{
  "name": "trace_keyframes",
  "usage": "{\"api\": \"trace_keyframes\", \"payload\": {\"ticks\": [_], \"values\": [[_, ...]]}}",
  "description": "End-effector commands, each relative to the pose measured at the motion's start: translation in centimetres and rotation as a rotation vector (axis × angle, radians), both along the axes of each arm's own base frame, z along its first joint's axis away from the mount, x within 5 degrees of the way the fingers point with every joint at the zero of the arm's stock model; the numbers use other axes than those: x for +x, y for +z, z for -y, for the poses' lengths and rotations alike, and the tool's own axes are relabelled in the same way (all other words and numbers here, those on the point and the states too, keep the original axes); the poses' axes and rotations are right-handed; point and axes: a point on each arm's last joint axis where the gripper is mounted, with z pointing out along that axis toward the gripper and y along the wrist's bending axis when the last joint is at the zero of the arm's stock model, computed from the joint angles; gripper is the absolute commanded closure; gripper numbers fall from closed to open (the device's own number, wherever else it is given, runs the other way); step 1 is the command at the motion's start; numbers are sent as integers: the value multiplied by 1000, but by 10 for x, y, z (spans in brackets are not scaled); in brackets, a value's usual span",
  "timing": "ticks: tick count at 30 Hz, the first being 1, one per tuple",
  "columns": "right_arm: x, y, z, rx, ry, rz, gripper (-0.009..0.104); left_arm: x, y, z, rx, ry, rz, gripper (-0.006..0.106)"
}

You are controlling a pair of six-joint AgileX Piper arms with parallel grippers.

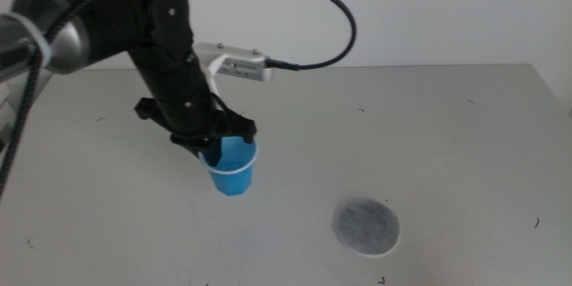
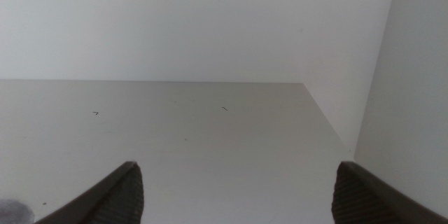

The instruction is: Place an empty cup on a cup mat.

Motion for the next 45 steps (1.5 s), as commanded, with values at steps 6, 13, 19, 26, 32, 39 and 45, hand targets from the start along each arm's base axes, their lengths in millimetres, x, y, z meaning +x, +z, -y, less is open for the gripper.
{"api": "trace_keyframes", "payload": {"ticks": [6, 13, 19, 26, 32, 39, 45], "values": [[-2, 12, 0, -23, 2, 107, 1, -1, 17, 79, -65, -163, 41, 100], [-2, 12, 0, -23, 2, 107, 1, -3, 3, 138, -74, -277, 43, 100], [-2, 12, 0, -23, 2, 107, 1, -5, -6, 167, -89, -326, 46, 100], [-2, 12, 0, -23, 2, 107, 1, -5, -13, 178, -131, -331, 27, 100], [-2, 12, 0, -23, 2, 107, 1, -4, -13, 180, -150, -348, 40, 100], [-2, 12, 0, -23, 2, 107, 1, -3, -20, 183, -154, -345, 23, 100], [-2, 12, 0, -23, 2, 107, 1, -3, -29, 184, -139, -355, 0, 98]]}}
